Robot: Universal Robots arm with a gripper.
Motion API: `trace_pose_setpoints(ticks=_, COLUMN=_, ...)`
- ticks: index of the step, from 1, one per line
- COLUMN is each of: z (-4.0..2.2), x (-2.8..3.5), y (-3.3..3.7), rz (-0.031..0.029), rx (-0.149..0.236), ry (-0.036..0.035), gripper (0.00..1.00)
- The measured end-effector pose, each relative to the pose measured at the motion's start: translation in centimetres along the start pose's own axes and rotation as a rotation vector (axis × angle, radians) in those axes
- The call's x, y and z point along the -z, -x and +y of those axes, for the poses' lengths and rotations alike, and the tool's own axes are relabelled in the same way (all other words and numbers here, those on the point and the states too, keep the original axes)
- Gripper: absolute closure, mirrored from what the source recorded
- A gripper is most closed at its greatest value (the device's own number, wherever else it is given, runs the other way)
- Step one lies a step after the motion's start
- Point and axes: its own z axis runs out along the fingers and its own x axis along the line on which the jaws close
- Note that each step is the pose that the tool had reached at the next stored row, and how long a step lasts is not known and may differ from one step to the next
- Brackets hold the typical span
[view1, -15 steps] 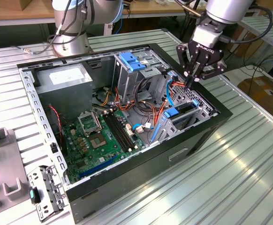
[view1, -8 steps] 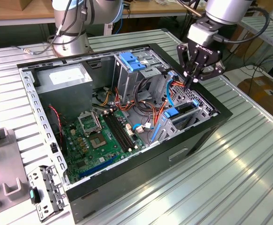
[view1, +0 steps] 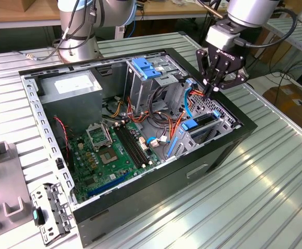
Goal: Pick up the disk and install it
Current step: 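Insert the first disk wire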
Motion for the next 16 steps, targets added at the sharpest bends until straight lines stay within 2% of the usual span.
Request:
trace_pose_setpoints(ticks=5, z=0.21, x=-0.35, y=-0.97, rz=0.0003, rx=-0.011, ry=0.0004, gripper=0.83)
trace_pose_setpoints(ticks=11, z=0.31, x=-0.73, y=-1.46, rz=0.0026, rx=-0.037, ry=0.0019, gripper=0.83)
trace_pose_setpoints(ticks=12, z=0.32, x=-0.8, y=-1.47, rz=0.0035, rx=-0.056, ry=0.0028, gripper=0.83)
trace_pose_setpoints(ticks=14, z=0.32, x=-1.03, y=-1.46, rz=0.0037, rx=-0.126, ry=0.0055, gripper=0.83)
trace_pose_setpoints(ticks=16, z=0.32, x=-1.13, y=-1.45, rz=0.0038, rx=-0.165, ry=0.007, gripper=0.83)
